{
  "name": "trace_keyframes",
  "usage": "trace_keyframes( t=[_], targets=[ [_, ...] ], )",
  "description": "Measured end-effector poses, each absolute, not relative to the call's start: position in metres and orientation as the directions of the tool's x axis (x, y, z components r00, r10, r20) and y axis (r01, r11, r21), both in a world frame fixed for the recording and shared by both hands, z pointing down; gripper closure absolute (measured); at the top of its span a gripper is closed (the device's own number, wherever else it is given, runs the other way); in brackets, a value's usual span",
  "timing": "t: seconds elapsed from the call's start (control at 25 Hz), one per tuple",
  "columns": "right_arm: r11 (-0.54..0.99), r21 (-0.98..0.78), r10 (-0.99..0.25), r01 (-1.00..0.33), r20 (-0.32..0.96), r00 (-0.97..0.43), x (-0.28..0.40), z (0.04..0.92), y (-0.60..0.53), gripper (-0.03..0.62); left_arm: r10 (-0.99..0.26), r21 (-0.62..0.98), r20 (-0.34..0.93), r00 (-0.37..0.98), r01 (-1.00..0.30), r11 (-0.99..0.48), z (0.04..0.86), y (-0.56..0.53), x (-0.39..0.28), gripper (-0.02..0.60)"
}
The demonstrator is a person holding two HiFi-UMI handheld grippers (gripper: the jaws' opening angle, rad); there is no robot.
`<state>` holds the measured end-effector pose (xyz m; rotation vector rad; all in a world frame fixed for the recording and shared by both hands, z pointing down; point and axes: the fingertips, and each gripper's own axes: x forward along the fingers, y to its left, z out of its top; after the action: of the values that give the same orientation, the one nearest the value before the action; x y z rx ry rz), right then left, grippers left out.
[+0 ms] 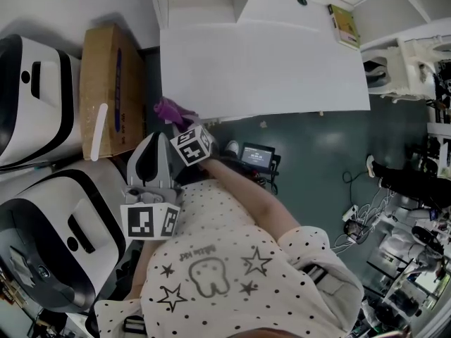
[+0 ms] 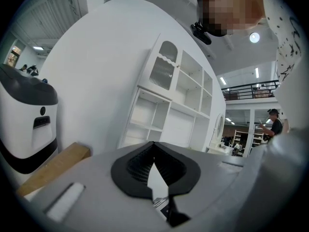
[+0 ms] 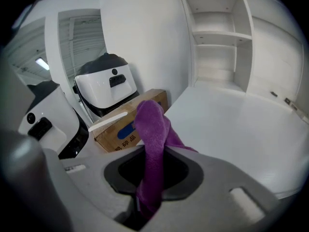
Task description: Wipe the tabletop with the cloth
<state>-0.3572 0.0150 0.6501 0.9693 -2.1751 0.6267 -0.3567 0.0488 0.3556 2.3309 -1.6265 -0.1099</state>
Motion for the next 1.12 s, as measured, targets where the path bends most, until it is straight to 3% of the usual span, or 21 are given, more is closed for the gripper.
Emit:
trace_keyframes(
  t=[0.16,0.44,0.8,1.12],
  targets=[
    [0.624,-0.199,-0.471,-0.756,0.676,-0.567,-0.355,0.634,0.011,0.531,-0.917,0.282,0.096,0.386,-0.894,-0.347,0.353,0.044,-0.352,0.588],
    [0.507,-0.167,-0.702,-0.846,0.49,-0.517,-0.285,0.564,-0.025,0.531,-0.869,0.291,0.085,0.488,-0.846,-0.447,0.356,0.033,-0.32,0.587],
    [0.287,-0.161,-0.787,-0.944,0.522,-0.328,-0.138,0.554,-0.031,0.531,-0.817,0.277,0.07,0.572,-0.798,-0.535,0.354,0.019,-0.24,0.588],
    [0.289,-0.177,-0.766,-0.941,0.547,-0.339,-0.024,0.549,-0.031,0.531,-0.843,0.276,0.055,0.535,-0.82,-0.502,0.346,0.012,-0.139,0.588]
  ],
)
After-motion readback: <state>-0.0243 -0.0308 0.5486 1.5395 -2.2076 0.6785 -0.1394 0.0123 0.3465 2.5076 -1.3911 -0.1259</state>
